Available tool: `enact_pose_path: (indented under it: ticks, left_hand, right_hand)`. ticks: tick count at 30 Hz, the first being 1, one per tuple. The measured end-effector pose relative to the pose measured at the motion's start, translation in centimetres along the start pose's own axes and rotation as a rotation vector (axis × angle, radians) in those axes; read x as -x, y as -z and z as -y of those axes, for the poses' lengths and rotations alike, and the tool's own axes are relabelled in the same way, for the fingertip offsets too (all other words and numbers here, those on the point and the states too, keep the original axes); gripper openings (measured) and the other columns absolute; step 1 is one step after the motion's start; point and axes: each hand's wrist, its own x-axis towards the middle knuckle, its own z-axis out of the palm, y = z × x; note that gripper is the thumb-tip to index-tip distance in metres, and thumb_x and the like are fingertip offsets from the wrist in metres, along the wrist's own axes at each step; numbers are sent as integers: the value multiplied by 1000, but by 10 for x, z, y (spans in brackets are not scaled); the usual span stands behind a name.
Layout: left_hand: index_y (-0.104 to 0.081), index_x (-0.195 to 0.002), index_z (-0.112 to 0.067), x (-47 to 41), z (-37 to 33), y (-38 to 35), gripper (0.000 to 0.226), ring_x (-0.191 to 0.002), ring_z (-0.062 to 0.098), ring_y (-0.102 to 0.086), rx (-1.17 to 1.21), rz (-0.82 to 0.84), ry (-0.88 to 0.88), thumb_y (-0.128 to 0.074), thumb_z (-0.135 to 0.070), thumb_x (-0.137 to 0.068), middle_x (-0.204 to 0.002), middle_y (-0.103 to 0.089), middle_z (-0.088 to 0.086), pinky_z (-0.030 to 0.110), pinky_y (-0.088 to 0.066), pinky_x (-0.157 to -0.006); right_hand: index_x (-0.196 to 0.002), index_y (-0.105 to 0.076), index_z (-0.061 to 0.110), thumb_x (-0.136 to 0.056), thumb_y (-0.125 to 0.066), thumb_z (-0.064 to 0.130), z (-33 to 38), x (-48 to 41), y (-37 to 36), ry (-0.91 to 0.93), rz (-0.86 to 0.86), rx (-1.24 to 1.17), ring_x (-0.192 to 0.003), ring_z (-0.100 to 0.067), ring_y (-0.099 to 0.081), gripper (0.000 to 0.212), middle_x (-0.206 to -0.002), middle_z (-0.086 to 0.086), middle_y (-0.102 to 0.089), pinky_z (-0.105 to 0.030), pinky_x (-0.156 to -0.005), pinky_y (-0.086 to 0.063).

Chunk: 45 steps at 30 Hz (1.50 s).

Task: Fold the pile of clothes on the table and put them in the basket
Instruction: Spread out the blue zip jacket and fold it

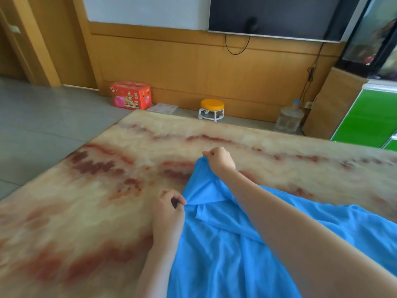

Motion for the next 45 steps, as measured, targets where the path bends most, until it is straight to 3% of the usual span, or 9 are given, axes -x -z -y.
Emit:
enact_pose_path:
  ticks: [5, 13, 18, 23, 26, 30, 39, 42, 45]
  left_hand:
    - [-60, -68, -21, -1, 5, 0, 45, -94, 10, -54, -47, 16, -102, -41, 20, -68, -93, -52, -8, 18, -38, -86]
    - [-72, -100, -21, 1, -2, -14, 28, -104, 12, -48, -293, 124, -494, -58, -33, -79, -108, -63, -6, 26, -34, -93]
    - [-74, -93, -26, 1, 8, -17, 21, -90, 11, -46, -350, 196, -484, -69, -31, -73, -86, -64, -11, 23, -33, -83]
    - [-71, -75, -22, -1, 1, -15, 14, -91, 18, -51, -299, 148, -466, -81, -16, -68, -89, -64, -8, 32, -38, -85]
    - [-71, -74, -21, -3, -3, -10, 12, -92, 22, -55, -271, 79, -479, -79, -15, -69, -97, -66, -6, 39, -43, -85]
    - [-70, -73, -20, -2, -7, -7, 19, -90, 23, -58, -269, 100, -482, -83, -8, -64, -93, -67, -9, 46, -46, -83]
    - [-70, -91, -20, 5, -12, -9, 48, -109, 9, -52, -198, 239, -524, -38, 5, -66, -102, -63, -18, 30, -40, -98]
    - [-71, -103, -20, 10, -17, -14, 41, -107, -2, -48, -187, 345, -516, -43, -2, -80, -104, -57, -23, 13, -34, -93]
    - [-72, -100, -20, 11, -11, -20, 22, -99, -2, -53, -182, 433, -540, -54, -15, -88, -99, -59, -24, 18, -40, -89]
  right_hand:
    - [-80, -64, 21, -85, -40, 70, -24, 14, 10, 135, 74, 54, -101, -26, -55, 55, -90, 1, -67, -36, -85, -44]
    - [-91, -61, 23, -65, -79, 50, -78, 66, 46, 389, 60, 326, -98, -17, -46, 41, -97, 4, -50, -29, -91, -37]
    - [-81, -66, 19, -83, -67, 30, -91, 72, 52, 375, -28, 329, -93, -20, -57, 11, -91, 0, -63, -31, -78, -42]
    - [-69, -60, 10, -94, -54, 21, -94, 52, 74, 109, 6, 8, -55, -12, -40, 28, -57, 2, -47, -14, -50, -34]
    - [-81, -59, 17, -93, -49, 42, -98, 49, 71, 13, 58, 36, -68, -19, -55, 29, -74, 0, -64, -31, -71, -49]
    - [-104, -51, 25, -67, -63, 70, -98, 77, 71, 285, -6, 369, -95, -12, -44, 59, -99, 11, -50, -27, -83, -37]
    - [-89, -55, 24, -75, -72, 43, -130, 119, 76, 577, -145, 417, -87, -10, -40, 29, -92, 10, -46, -25, -82, -35]
    - [-84, -62, 26, -76, -74, 36, -154, 139, 90, 527, -127, 428, -85, -13, -47, 18, -86, 12, -52, -26, -80, -38]
    - [-91, -65, 27, -79, -73, 33, -173, 146, 101, 384, -94, 341, -94, -12, -51, 16, -91, 14, -54, -25, -83, -39]
